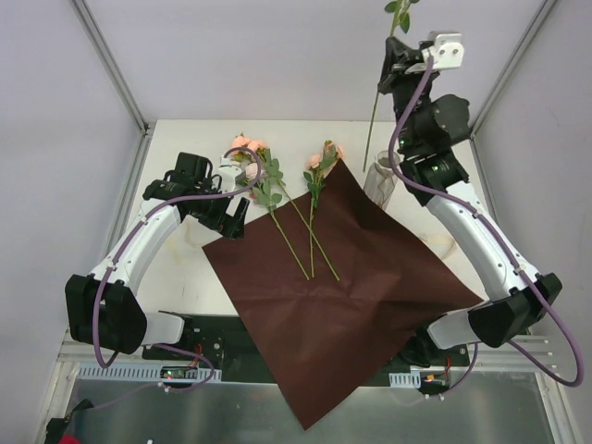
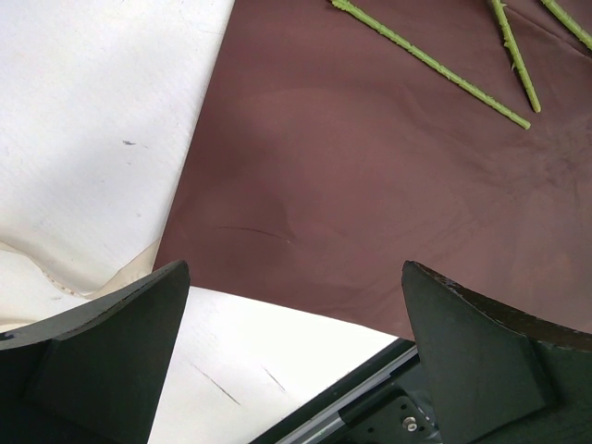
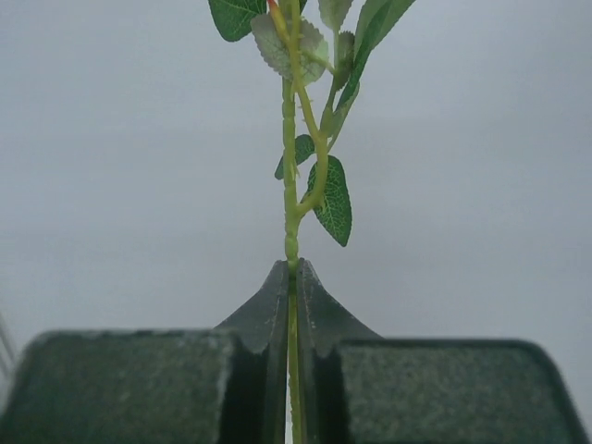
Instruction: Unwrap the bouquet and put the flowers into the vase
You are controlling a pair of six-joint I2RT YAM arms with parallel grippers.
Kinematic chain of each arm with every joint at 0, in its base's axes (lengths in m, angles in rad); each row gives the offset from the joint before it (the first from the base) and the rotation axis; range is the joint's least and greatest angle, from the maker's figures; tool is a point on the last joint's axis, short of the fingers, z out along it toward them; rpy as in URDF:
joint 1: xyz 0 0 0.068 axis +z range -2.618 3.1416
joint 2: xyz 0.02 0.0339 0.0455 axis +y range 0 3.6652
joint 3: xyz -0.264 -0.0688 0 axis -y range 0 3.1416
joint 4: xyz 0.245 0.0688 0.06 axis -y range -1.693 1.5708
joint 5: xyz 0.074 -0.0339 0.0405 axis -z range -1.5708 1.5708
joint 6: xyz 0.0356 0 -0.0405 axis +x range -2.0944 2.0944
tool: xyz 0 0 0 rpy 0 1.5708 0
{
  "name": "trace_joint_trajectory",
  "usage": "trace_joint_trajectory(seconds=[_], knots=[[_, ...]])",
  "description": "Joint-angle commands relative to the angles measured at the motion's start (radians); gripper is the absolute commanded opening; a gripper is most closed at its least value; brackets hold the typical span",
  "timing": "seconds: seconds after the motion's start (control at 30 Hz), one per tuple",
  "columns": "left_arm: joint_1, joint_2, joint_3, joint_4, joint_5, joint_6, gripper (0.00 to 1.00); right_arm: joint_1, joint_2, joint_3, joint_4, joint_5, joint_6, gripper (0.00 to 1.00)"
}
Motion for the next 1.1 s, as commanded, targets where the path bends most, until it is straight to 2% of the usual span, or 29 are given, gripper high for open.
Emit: trace_joint_trajectory(seconds=[0.0,0.17,0.63,0.87,0.9,0.97,1.0,1.07], knots=[[0.011,-0.019,-0.001,0.013,0.028,-0.003,0.99,-0.033,-0.028,0.089,0.148,-0.041,-0.023,0.01],[0.011,-0.022,-0.006,0.013,0.031,-0.002,0.98,-0.070,-0.045,0.086,0.165,-0.031,-0.019,0.01],[0.013,-0.032,-0.023,0.013,0.032,0.009,0.98,-0.115,-0.111,-0.122,0.219,0.007,-0.092,0.01],[0.013,-0.046,-0.018,0.013,0.026,0.012,0.99,-0.118,-0.140,-0.204,0.153,0.037,-0.039,0.01],[0.013,-0.049,-0.018,0.013,0.026,0.013,0.99,-0.116,-0.151,-0.215,0.135,0.060,-0.026,0.05],[0.013,-0.054,-0.020,0.012,0.025,0.014,0.99,-0.116,-0.186,-0.259,0.089,0.082,0.006,0.23],[0.013,-0.055,-0.021,0.013,0.023,0.014,0.99,-0.116,-0.195,-0.277,0.078,0.102,0.033,0.43],[0.013,-0.058,-0.021,0.012,0.020,0.014,0.99,-0.113,-0.229,-0.307,0.041,0.113,0.053,0.50]])
